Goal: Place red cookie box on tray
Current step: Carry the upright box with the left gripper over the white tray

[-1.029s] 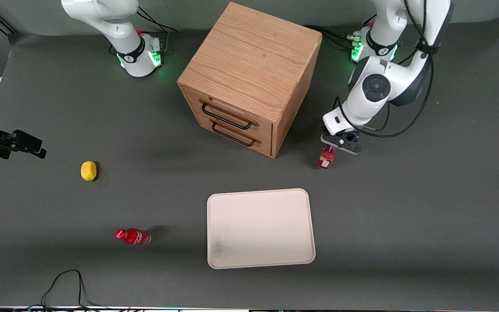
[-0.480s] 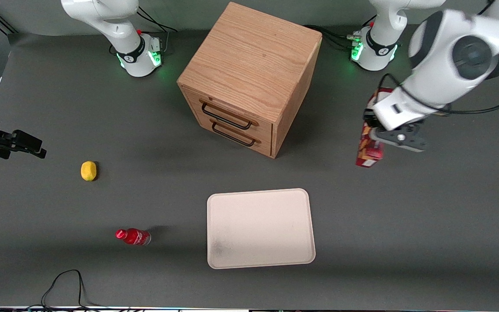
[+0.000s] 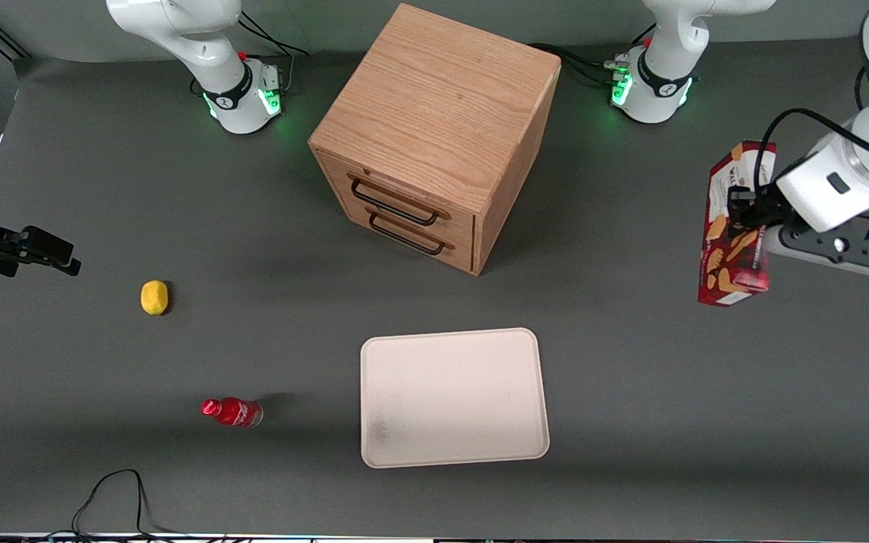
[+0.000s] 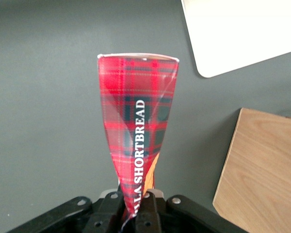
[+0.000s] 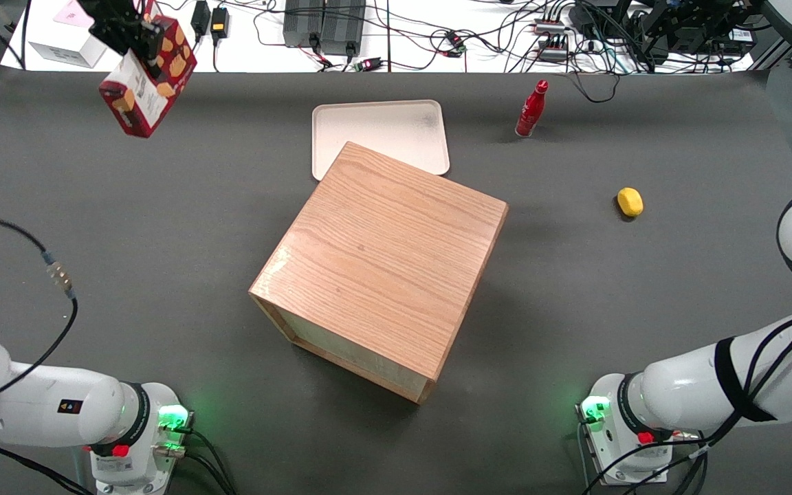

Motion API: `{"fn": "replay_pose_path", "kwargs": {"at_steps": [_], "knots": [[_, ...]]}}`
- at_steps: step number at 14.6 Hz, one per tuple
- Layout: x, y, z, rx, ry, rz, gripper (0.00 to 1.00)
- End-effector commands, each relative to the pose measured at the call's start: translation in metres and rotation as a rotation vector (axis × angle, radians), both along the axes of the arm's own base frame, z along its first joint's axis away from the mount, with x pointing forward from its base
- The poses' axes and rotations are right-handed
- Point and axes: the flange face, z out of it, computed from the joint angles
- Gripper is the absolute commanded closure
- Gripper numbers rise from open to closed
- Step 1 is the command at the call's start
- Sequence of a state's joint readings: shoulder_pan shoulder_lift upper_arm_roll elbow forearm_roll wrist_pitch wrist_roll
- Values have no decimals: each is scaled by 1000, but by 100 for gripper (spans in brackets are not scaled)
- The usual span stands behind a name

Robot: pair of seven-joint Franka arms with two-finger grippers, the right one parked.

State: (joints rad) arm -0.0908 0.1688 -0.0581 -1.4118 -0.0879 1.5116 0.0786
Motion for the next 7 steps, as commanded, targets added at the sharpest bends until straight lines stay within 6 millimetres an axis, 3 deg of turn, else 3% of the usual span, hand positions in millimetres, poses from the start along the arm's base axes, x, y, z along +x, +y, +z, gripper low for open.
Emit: {"fn": "replay_pose_path", "kwargs": {"at_steps": [1, 3, 5, 7], "knots": [[54, -15, -8, -16, -2, -14, 100], [78, -35, -28, -28, -13, -5, 100], [93, -71, -51, -33, -22, 72, 100], [106, -116, -86, -40, -41, 138, 100]]}}
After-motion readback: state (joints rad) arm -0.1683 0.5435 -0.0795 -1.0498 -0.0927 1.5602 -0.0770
